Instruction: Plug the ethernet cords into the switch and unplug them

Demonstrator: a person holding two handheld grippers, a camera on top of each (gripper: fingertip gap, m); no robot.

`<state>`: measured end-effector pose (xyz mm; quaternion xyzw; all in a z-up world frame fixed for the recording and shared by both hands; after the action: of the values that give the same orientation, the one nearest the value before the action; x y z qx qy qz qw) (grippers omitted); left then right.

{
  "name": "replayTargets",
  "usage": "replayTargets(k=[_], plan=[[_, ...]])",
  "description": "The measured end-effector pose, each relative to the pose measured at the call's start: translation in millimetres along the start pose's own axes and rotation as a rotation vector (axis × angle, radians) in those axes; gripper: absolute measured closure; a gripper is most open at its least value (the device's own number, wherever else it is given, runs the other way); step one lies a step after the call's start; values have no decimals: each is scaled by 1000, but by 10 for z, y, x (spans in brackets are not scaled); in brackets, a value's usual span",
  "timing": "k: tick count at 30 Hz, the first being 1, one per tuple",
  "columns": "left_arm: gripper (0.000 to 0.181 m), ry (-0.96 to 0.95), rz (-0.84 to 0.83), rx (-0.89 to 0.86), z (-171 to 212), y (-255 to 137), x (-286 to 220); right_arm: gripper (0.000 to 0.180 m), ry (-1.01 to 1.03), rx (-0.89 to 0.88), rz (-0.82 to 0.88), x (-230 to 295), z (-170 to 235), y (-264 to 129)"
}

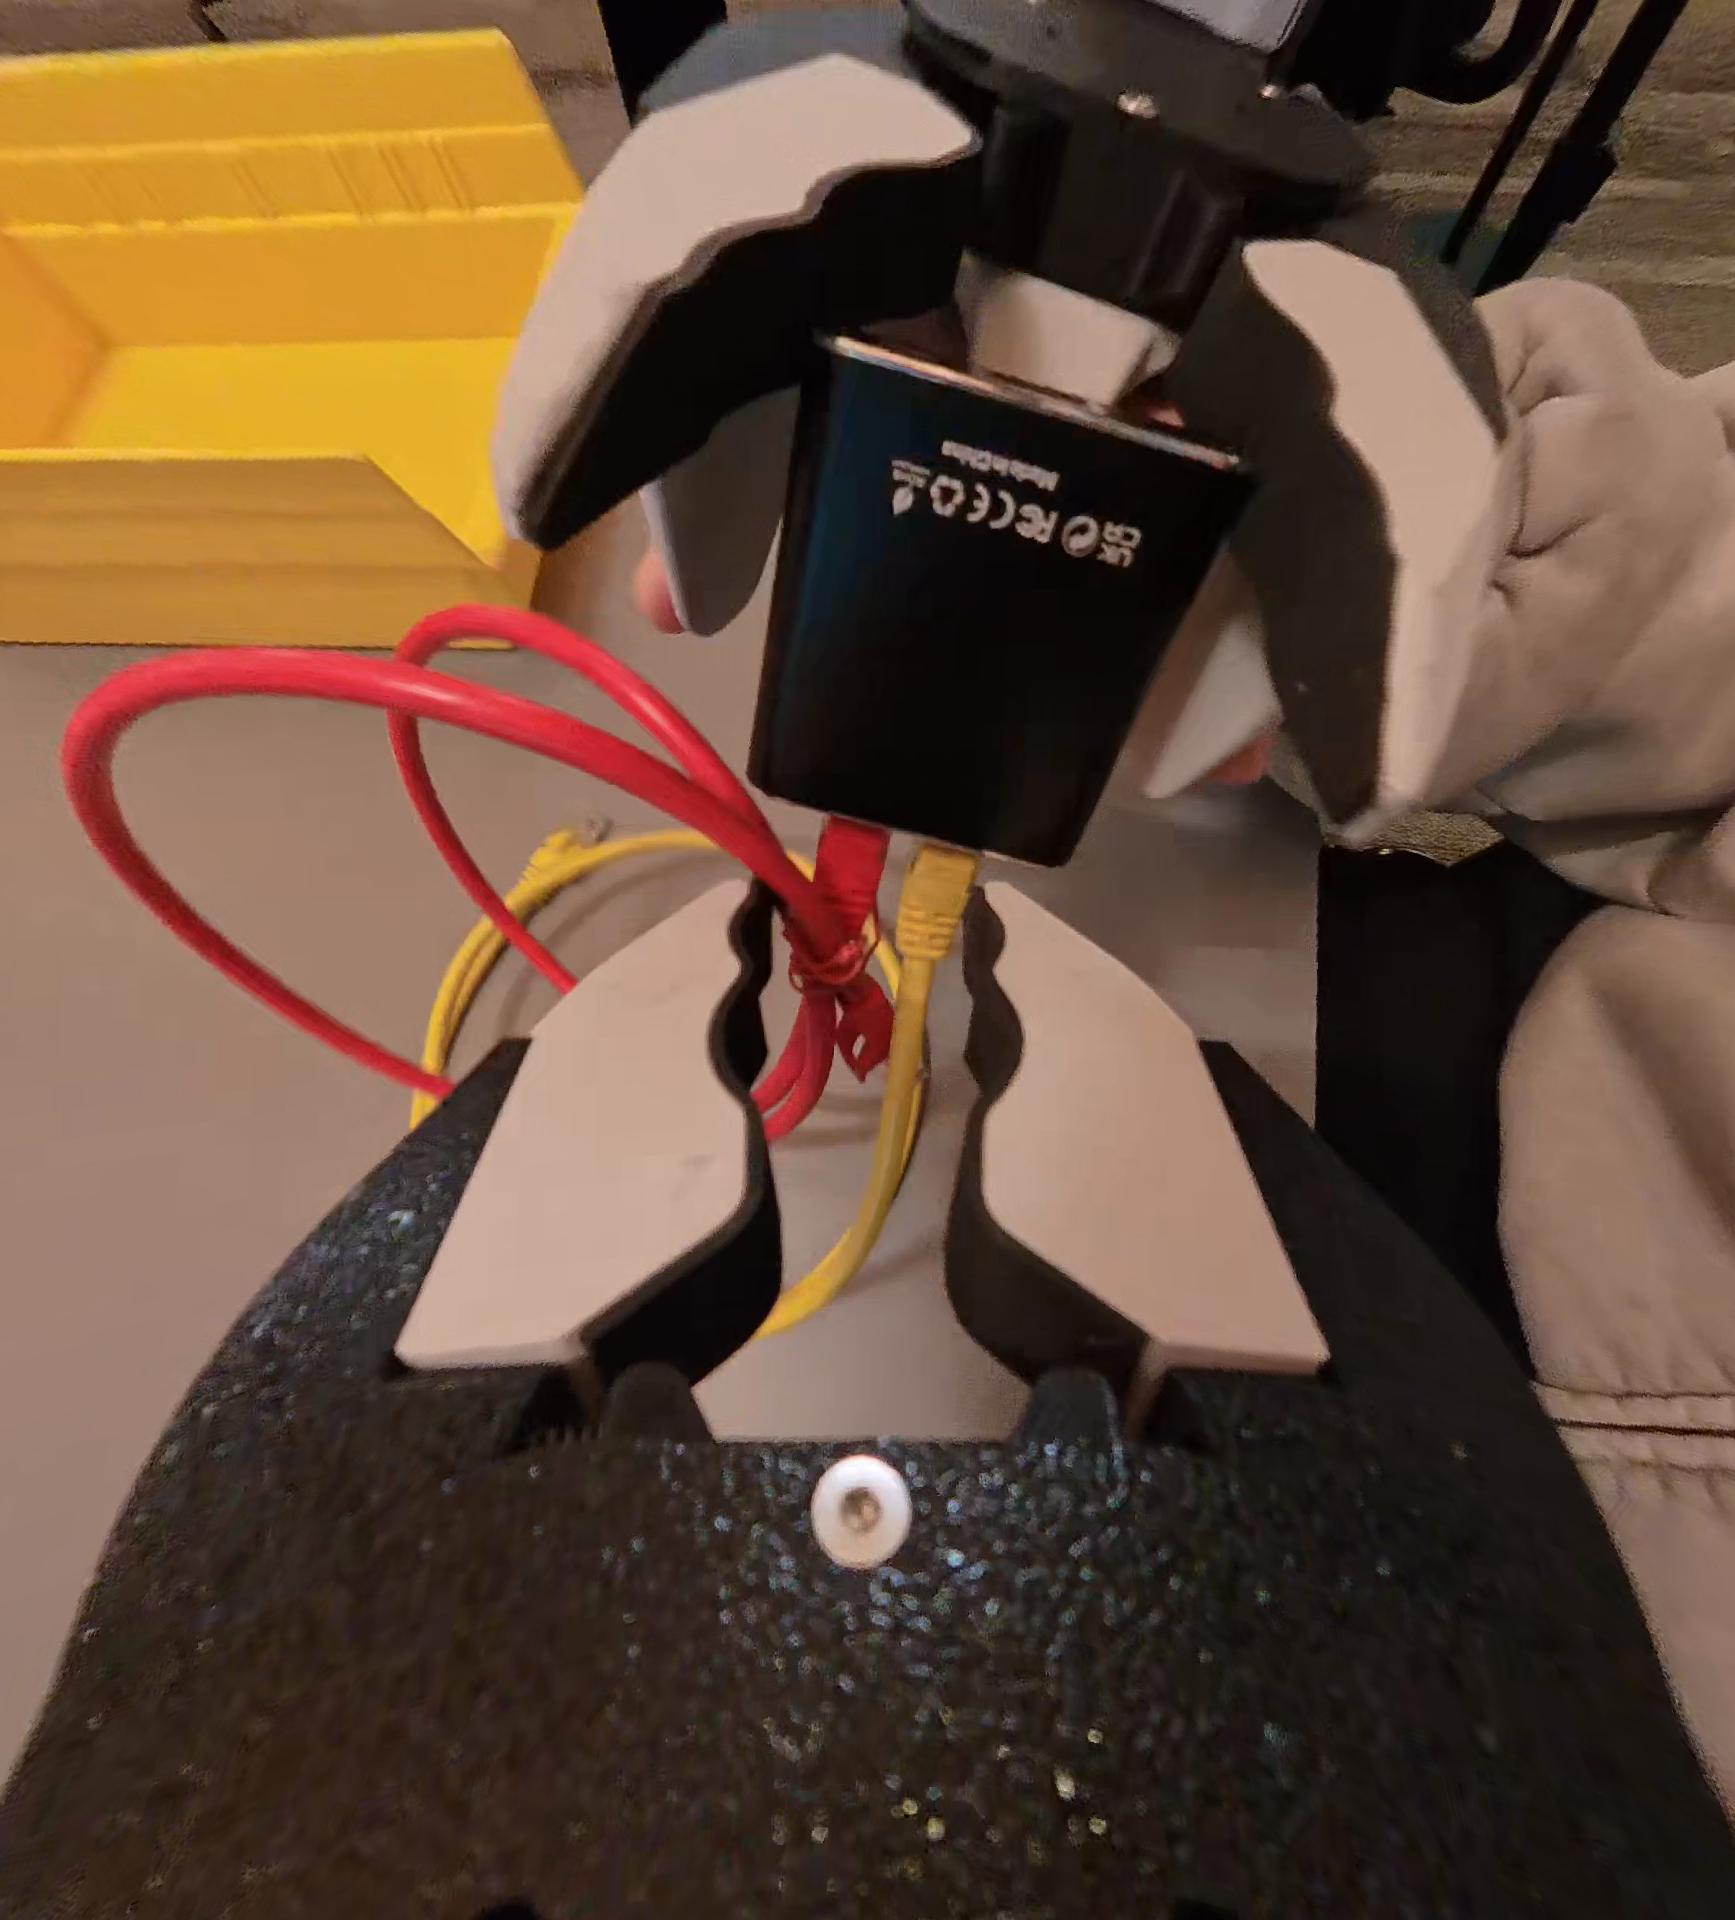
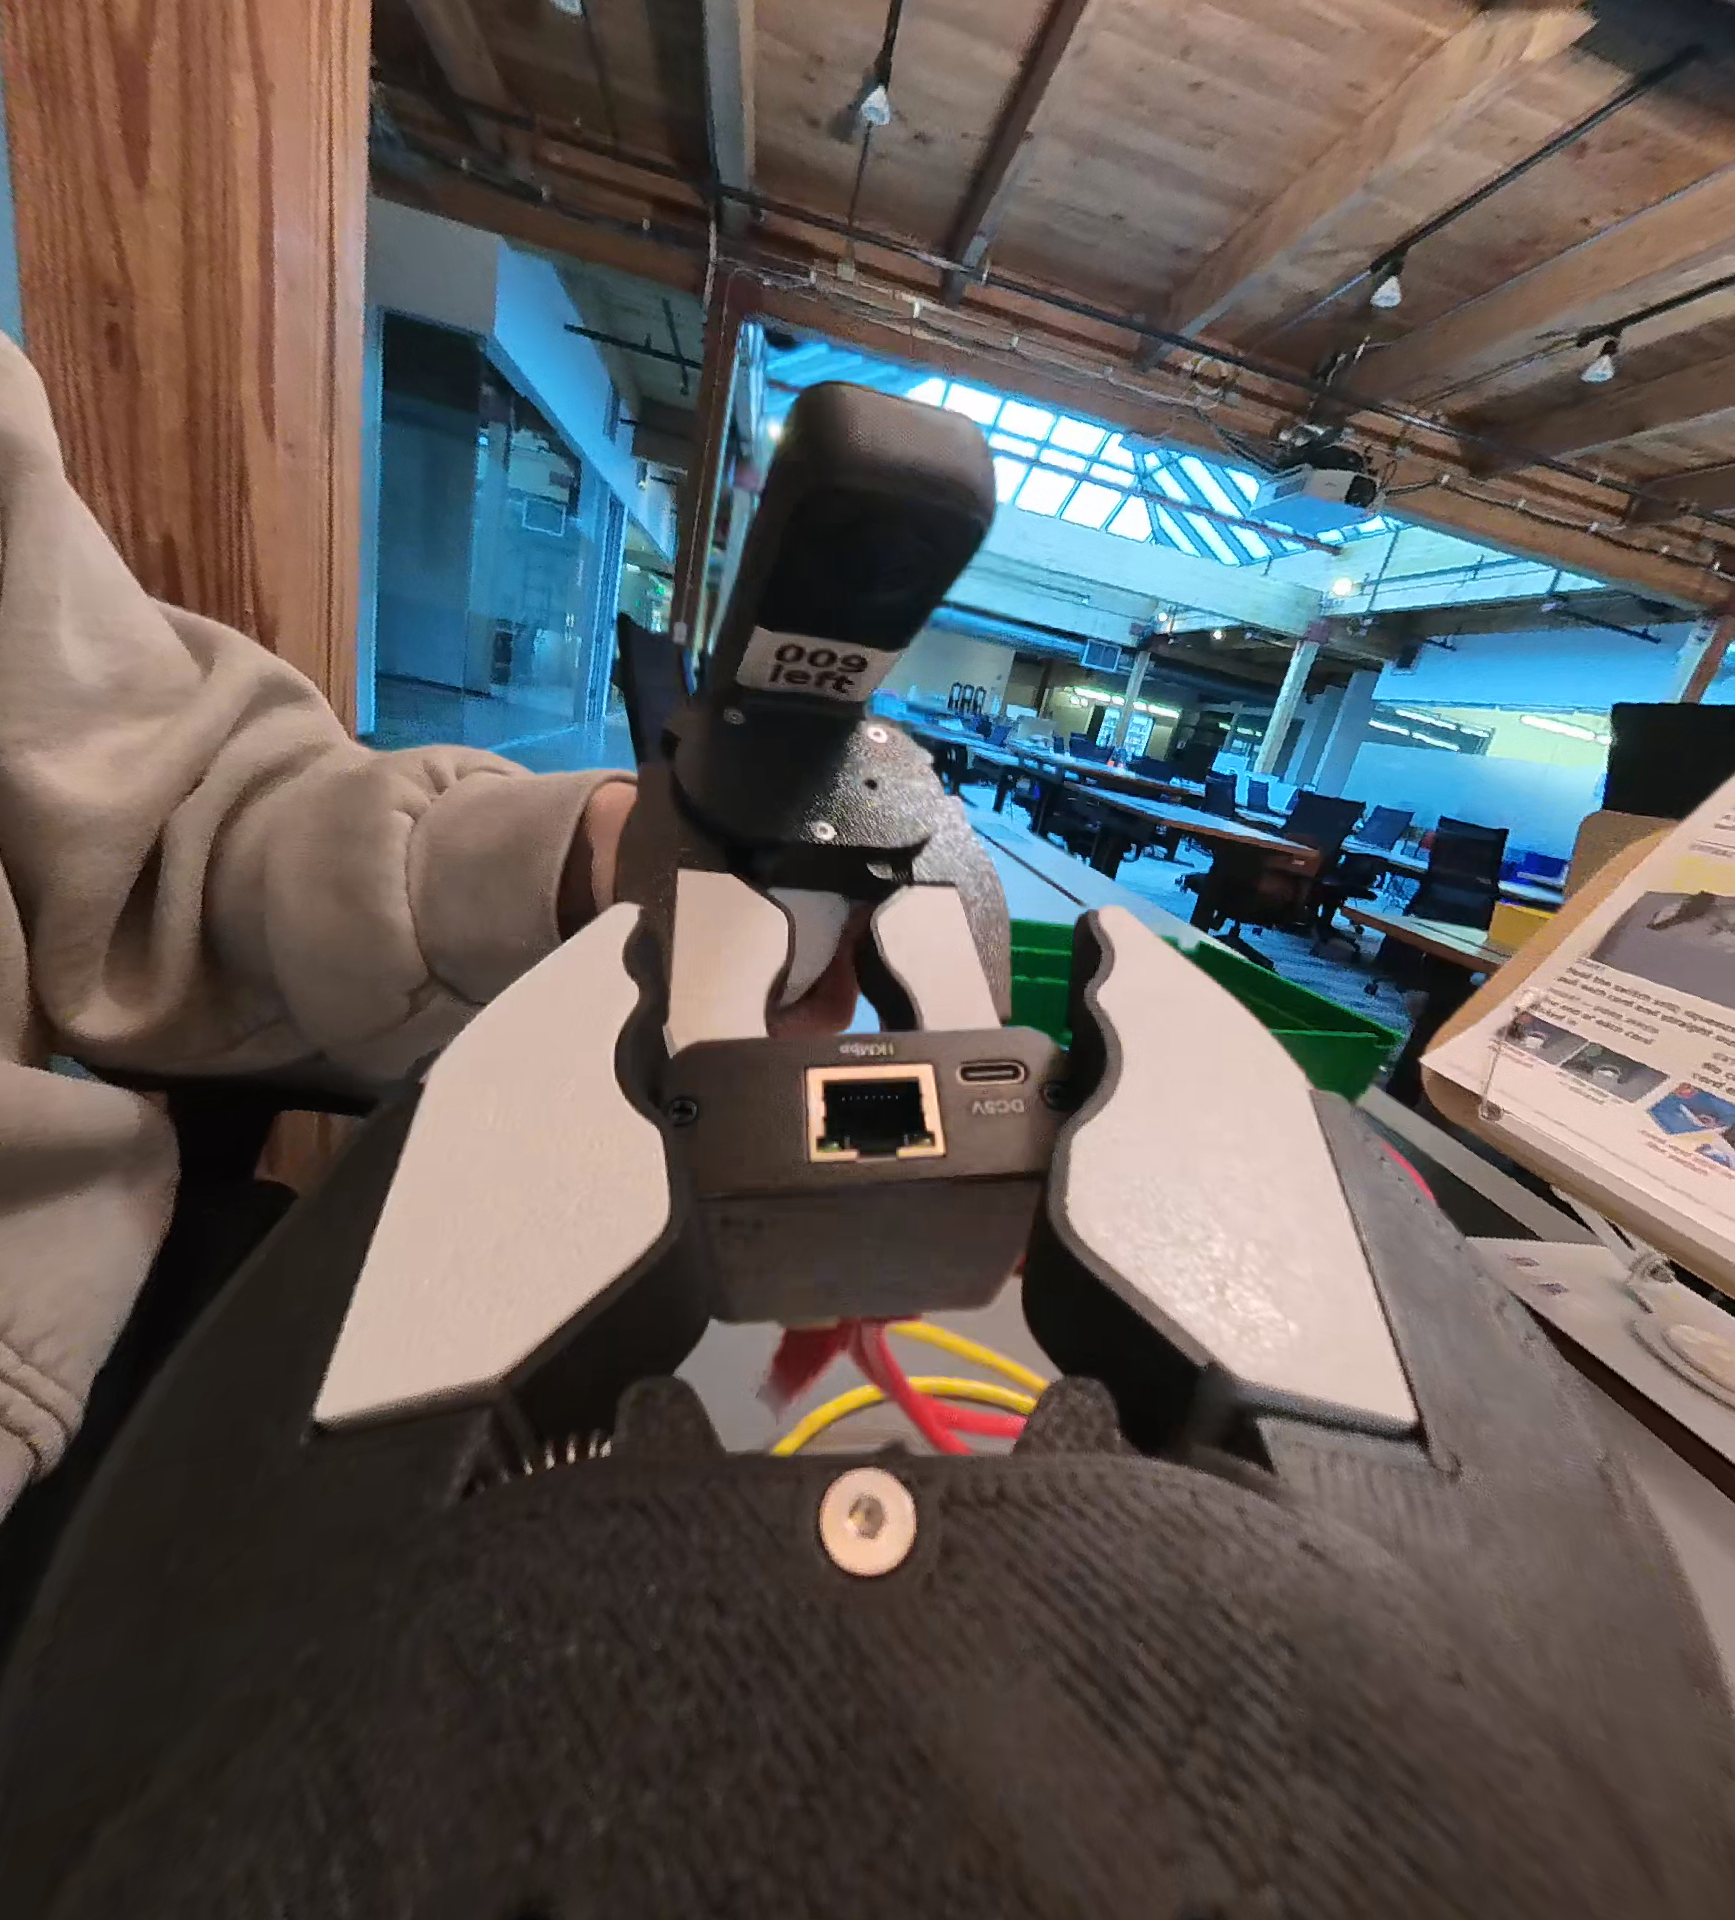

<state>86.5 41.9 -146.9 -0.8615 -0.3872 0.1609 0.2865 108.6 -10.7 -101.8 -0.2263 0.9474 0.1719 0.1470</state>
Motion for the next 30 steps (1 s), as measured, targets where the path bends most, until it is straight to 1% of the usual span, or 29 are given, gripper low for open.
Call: replayTargets(k=[2,4,7,9,14,17,21,23,25,26,28,30], plan=[[149,-10,23,-3,34,54,17,103,-6,42,-1,11,30,31],[152,-18,28,-58,39,74,45,104,-1,65,44,-38,36,32],[156,-131,103,-179,1,77,73,104,22,48,131,-146,-16,-18],[157,-156,143,-246,-36,66,60,103,9,38,164,-186,-51,-62],[158,-228,239,-351,-115,66,42,101,2,40,207,-251,-112,-153],[159,-280,309,-429,-165,51,36,100,39,26,229,-298,-156,-205],[159,-319,350,-466,-195,67,31,100,79,-21,244,-336,-179,-244],[159,-312,329,-472,-196,59,50,101,62,36,231,-331,-153,-262],[157,-235,281,-461,-196,58,30,100,24,72,219,-303,-160,-249],[159,-197,247,-463,-209,52,24,101,9,68,239,-310,-182,-234],[144,-135,161,-482,-256,18,26,101,14,64,251,-311,-193,-191],[134,-64,63,-436,-256,19,5,101,23,104,244,-295,-150,-136]])
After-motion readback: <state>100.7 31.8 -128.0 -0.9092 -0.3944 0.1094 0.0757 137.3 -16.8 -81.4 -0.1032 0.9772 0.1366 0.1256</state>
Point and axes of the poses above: each gripper's, where its closed fingertips meet, y out along the fingers, z out of its underside, x = y × z across the jaws, the point moved 4 cm from there along -y, back along the fingers, and after that the axes turned 9 degrees about -y, right-handed, at the moved point
